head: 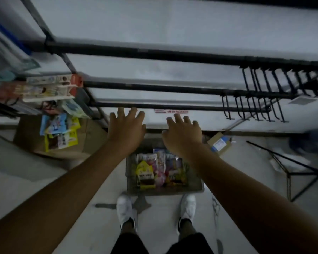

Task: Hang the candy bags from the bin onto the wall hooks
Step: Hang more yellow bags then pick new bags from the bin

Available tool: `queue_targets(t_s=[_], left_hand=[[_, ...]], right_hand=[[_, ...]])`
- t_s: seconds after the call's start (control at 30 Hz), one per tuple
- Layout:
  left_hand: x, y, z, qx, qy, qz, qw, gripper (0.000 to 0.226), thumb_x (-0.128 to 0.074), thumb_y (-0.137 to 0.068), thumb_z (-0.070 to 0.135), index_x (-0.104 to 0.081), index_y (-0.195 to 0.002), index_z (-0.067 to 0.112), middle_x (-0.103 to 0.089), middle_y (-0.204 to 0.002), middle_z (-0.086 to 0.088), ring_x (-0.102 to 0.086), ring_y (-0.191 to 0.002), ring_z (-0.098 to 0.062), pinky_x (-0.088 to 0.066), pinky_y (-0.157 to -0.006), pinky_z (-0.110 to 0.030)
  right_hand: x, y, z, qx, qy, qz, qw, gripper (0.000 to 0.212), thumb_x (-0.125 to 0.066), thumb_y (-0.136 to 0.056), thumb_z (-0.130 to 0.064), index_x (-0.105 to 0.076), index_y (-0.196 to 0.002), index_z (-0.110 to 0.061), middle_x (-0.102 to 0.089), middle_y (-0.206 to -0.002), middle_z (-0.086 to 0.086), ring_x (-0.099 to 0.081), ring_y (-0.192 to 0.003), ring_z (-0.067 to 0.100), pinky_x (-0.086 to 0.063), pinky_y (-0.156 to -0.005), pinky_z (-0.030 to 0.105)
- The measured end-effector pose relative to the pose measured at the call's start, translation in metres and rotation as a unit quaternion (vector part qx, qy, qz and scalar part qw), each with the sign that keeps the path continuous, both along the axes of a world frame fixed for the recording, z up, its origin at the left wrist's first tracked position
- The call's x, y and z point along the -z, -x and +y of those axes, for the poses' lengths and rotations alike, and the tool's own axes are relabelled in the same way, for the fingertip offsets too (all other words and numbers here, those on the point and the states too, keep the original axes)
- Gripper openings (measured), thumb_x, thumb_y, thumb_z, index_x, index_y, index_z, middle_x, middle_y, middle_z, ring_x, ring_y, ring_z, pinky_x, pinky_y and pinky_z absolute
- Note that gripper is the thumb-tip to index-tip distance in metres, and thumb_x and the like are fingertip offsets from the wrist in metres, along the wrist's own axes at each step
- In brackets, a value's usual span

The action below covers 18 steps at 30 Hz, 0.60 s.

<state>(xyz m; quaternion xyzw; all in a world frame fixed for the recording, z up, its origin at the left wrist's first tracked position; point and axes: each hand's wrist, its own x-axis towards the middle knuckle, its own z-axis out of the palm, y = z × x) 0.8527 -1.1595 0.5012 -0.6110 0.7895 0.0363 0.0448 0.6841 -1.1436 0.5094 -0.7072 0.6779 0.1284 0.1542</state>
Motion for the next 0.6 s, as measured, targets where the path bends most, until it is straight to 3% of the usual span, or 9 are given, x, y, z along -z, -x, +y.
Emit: queue_targets(t_s=[0.23,0.47,0.6], left_hand=[[0.081,-0.001,0.014,0.012,-0.079,-0.001,0.997,0.039,-0.051,-0.093,0.035,-0.056,-0.126,0.014,-0.058,-0.127,-0.01,-0.049,-0.114,-0.043,-0.043,-0.092,-0.051],[0.17,0.003,0.027,0.016,-0.136,0.007,0.99,0.044,-0.051,-0.095,0.033,-0.052,-0.134,0.012,-0.053,-0.137,-0.014,-0.045,-0.124,-0.045,-0.038,-0.102,-0.057],[0.221,0.009,0.034,0.014,-0.155,0.008,0.988,0.044,-0.043,-0.097,0.032,-0.052,-0.135,0.012,-0.053,-0.138,-0.014,-0.042,-0.126,-0.047,-0.039,-0.101,-0.055]], right_hand=[[0.081,-0.001,0.018,-0.016,-0.051,0.0,0.999,0.053,-0.038,-0.097,-0.047,-0.04,-0.141,-0.018,-0.038,-0.15,0.011,-0.036,-0.138,0.033,-0.034,-0.108,0.052],[0.173,0.0,0.028,-0.03,-0.1,-0.001,0.995,0.059,-0.037,-0.098,-0.049,-0.032,-0.148,-0.018,-0.034,-0.153,0.009,-0.033,-0.14,0.034,-0.033,-0.11,0.052],[0.231,0.0,0.033,-0.035,-0.115,-0.003,0.993,0.059,-0.036,-0.099,-0.048,-0.027,-0.151,-0.02,-0.026,-0.159,0.009,-0.026,-0.144,0.033,-0.029,-0.113,0.054]])
